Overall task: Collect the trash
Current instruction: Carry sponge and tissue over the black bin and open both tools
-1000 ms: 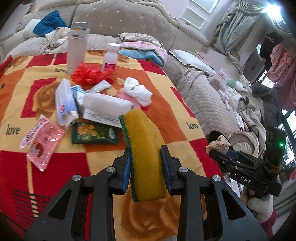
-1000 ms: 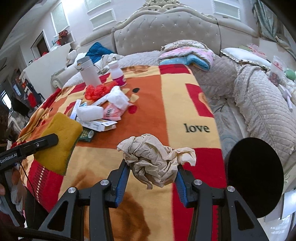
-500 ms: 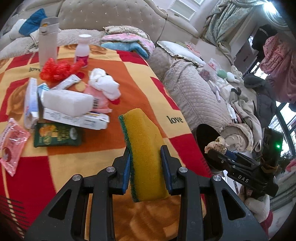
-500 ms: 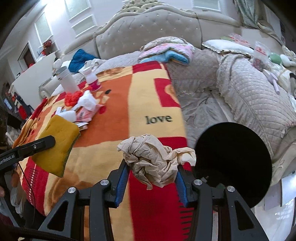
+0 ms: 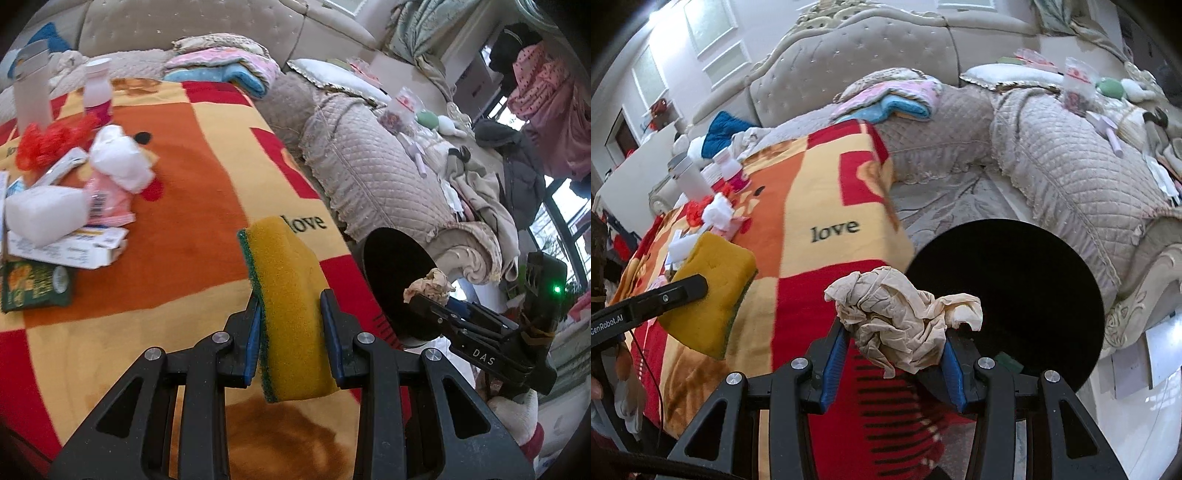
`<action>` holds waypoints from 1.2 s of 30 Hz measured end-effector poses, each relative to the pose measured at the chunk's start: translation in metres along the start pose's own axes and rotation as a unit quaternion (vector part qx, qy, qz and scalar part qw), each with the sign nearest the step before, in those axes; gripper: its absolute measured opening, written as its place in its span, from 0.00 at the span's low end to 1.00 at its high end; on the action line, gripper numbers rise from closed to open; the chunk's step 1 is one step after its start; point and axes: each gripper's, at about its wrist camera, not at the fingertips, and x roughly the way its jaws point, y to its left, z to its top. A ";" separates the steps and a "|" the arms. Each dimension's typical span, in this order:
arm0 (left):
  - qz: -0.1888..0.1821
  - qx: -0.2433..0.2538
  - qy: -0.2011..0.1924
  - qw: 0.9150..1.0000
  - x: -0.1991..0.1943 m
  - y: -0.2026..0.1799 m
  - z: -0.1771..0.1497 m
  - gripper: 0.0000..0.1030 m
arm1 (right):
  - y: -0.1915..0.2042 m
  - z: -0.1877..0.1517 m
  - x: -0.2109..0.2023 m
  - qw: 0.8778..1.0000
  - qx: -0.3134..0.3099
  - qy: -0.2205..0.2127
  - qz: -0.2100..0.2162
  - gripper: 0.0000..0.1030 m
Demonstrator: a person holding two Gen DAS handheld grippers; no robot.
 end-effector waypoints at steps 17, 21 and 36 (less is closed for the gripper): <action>-0.025 0.038 0.020 0.999 0.058 -0.066 0.024 0.27 | -0.078 -0.001 0.017 0.998 0.065 0.008 -0.012 0.44; -0.036 0.038 0.025 0.998 0.071 -0.078 0.026 0.27 | -0.086 -0.001 0.021 0.997 0.074 0.009 -0.015 0.50; -0.051 0.025 0.029 0.998 0.079 -0.082 0.024 0.51 | -0.105 -0.004 0.009 0.992 0.122 -0.009 0.001 0.81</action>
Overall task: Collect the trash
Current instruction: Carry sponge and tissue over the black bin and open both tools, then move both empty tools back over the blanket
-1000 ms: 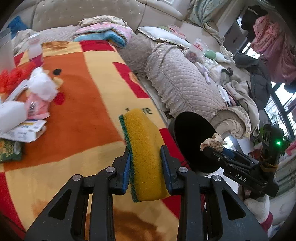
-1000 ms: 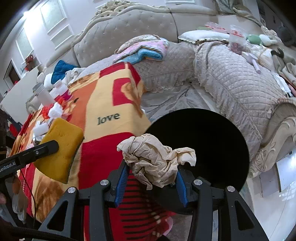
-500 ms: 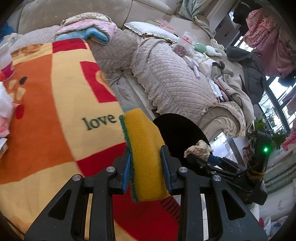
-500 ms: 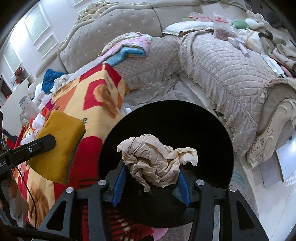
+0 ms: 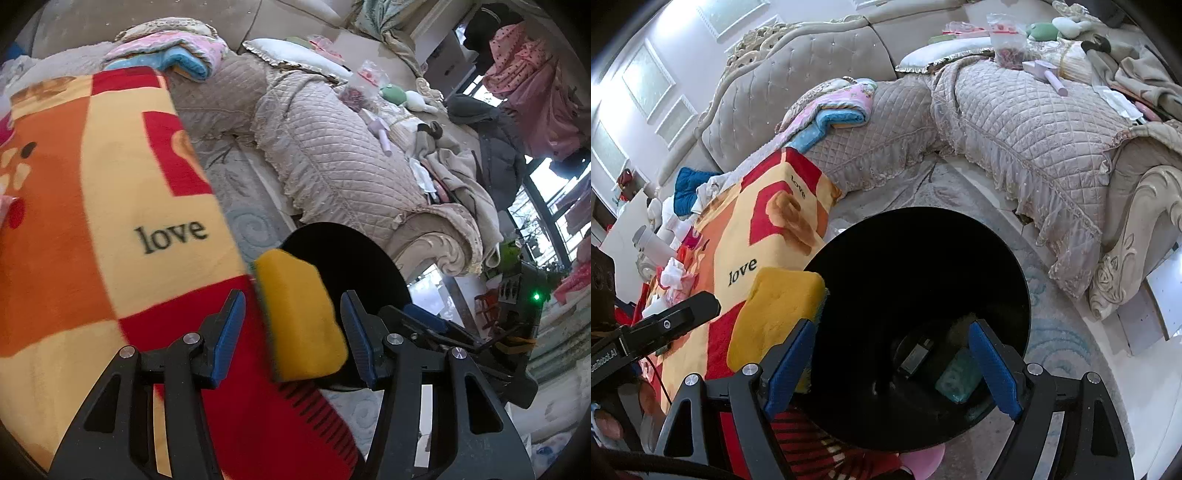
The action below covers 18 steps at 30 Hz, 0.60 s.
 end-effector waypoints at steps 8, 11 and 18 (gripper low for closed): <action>0.018 -0.014 -0.004 1.000 -0.013 0.016 -0.007 0.51 | 0.019 -0.004 -0.002 1.000 -0.015 0.001 0.012 0.81; 0.039 0.000 -0.008 0.999 -0.022 0.023 -0.014 0.51 | 0.036 -0.005 -0.003 0.999 -0.036 -0.001 0.021 0.81; 0.075 -0.010 -0.014 0.997 -0.041 0.056 -0.027 0.51 | 0.079 -0.002 0.017 0.995 -0.092 0.023 0.038 0.81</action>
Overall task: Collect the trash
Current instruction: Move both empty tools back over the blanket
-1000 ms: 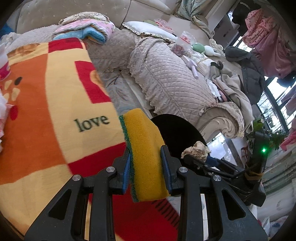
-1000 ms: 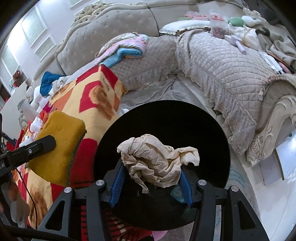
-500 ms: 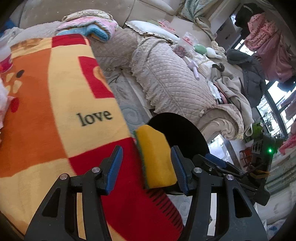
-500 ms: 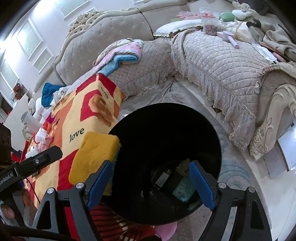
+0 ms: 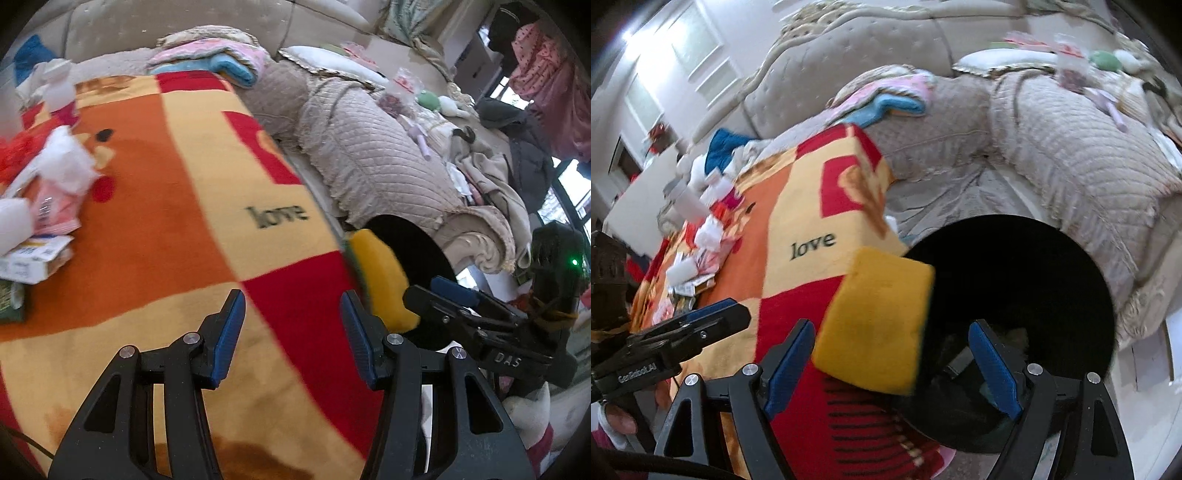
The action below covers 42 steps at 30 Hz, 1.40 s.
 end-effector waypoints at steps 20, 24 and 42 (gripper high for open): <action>0.027 -0.037 -0.025 0.999 -0.050 0.054 -0.030 0.51 | 0.004 -0.005 -0.009 0.998 0.024 -0.012 -0.057 0.81; 0.050 -0.043 -0.035 0.997 -0.067 0.071 -0.036 0.51 | 0.037 -0.005 -0.008 1.000 0.001 -0.018 -0.026 0.81; 0.092 -0.109 -0.073 0.987 -0.132 0.175 -0.078 0.51 | 0.178 -0.030 0.044 0.992 -0.110 0.052 0.023 0.81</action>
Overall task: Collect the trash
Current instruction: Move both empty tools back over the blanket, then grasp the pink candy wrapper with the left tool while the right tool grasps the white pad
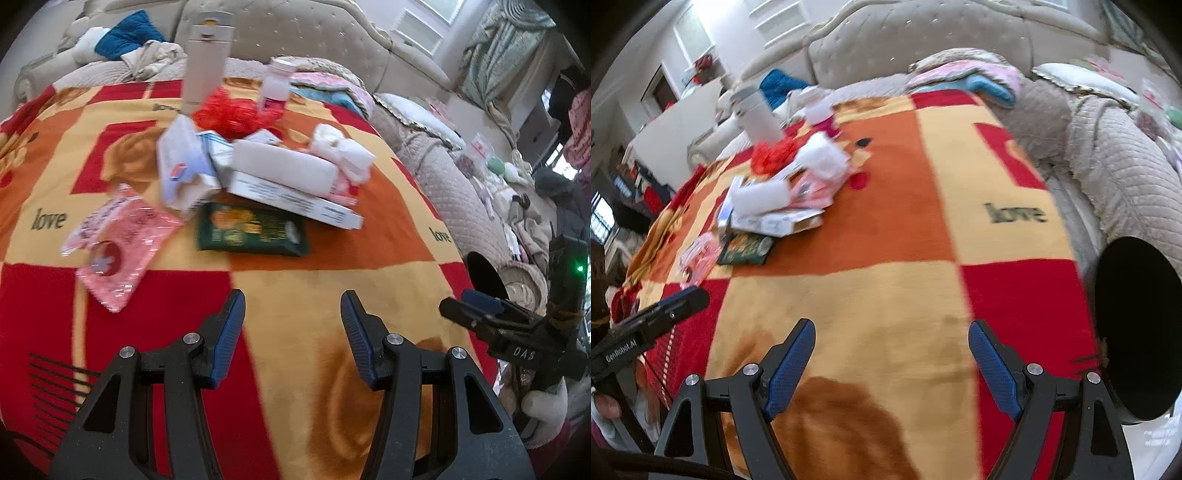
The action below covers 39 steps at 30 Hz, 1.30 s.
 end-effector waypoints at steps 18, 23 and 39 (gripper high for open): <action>0.028 -0.061 -0.024 0.997 -0.026 0.082 0.008 0.61 | 0.058 -0.002 0.022 0.998 -0.049 0.026 0.025 0.81; 0.026 -0.064 -0.024 0.997 -0.023 0.091 0.016 0.61 | 0.057 0.000 0.024 0.998 -0.047 0.026 0.022 0.81; 0.034 -0.057 -0.006 0.998 0.008 0.114 0.043 0.65 | 0.064 0.047 0.031 0.998 -0.043 0.000 0.040 0.81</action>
